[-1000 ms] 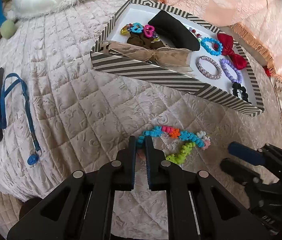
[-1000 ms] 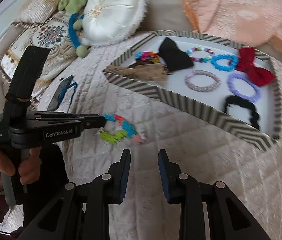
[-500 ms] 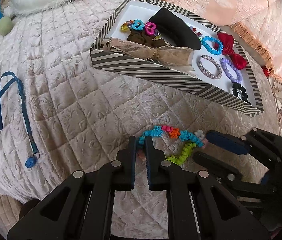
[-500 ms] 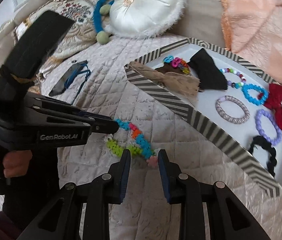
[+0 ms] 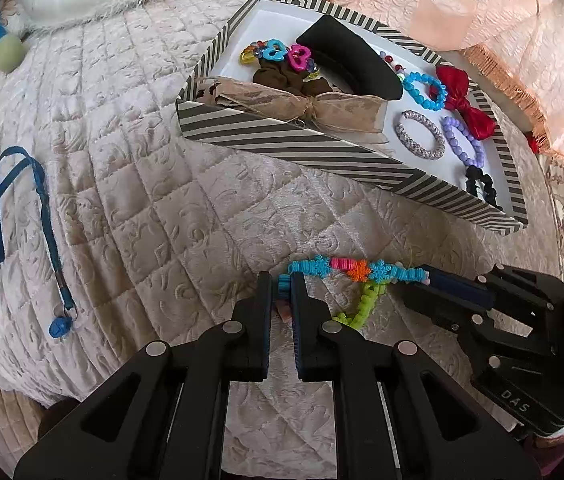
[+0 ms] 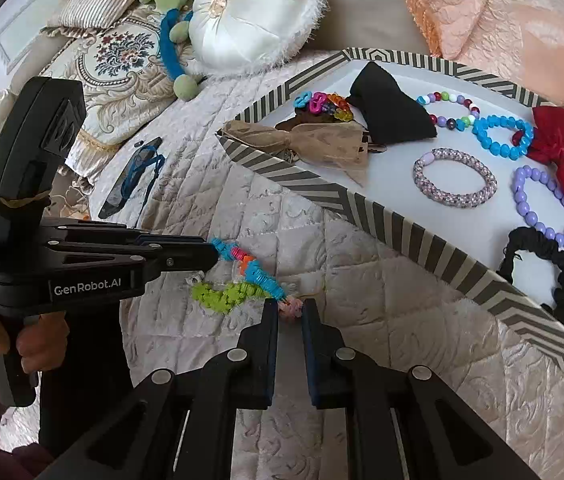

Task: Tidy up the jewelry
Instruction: 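Carry the flower-bead strand into the tray with the left tool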

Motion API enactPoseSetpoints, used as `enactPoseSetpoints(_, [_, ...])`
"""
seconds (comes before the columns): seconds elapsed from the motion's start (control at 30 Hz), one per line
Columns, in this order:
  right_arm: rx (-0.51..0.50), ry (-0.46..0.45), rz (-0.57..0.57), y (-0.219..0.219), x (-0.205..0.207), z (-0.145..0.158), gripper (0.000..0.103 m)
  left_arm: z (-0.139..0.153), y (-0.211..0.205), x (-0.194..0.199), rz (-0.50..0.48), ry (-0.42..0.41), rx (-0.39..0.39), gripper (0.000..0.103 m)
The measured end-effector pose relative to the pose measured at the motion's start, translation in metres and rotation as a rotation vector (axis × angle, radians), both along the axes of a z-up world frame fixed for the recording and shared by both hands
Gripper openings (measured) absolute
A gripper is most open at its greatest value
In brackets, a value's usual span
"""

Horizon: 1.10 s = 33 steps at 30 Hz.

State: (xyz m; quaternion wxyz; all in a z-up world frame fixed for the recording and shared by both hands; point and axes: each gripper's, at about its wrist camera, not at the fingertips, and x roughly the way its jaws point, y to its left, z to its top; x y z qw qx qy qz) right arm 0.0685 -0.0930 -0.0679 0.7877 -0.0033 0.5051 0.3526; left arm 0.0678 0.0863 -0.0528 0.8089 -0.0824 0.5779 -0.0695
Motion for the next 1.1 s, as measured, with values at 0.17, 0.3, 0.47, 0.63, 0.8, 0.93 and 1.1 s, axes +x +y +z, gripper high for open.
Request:
enactPoseSetpoints(0.17, [0.071,0.056,-0.063,-0.013,0.005,0.001,0.011,0.0,0.003,0.0,-0.001,0.002,-0.005,0.008])
enactPoseSetpoints(0.3, [0.012,-0.001,-0.084,-0.007,0.009,0.003,0.011,0.0,0.002,-0.001,-0.003,-0.002,0.003,0.008])
enactPoseSetpoints(0.47, [-0.029,-0.035,-0.073,0.0,0.016,0.001,0.011,-0.001,0.002,-0.001,0.0,0.0,-0.002,0.008])
enactPoseSetpoints(0.63, [-0.023,-0.023,-0.071,-0.006,0.014,0.0,0.026,0.0,0.003,-0.004,-0.006,0.0,-0.001,0.008])
enactPoseSetpoints(0.8, [-0.056,-0.019,-0.064,0.0,0.015,-0.003,0.035,0.0,0.002,-0.006,-0.001,-0.003,0.008,0.009])
enactPoseSetpoints(0.93, [-0.081,-0.044,-0.07,0.007,0.014,-0.006,0.024,-0.001,0.0,-0.007,-0.001,-0.003,0.014,0.012])
enactPoseSetpoints(1.1, [-0.086,-0.062,-0.06,0.004,0.007,-0.002,0.012,-0.001,-0.007,-0.009,-0.019,-0.022,0.052,0.012])
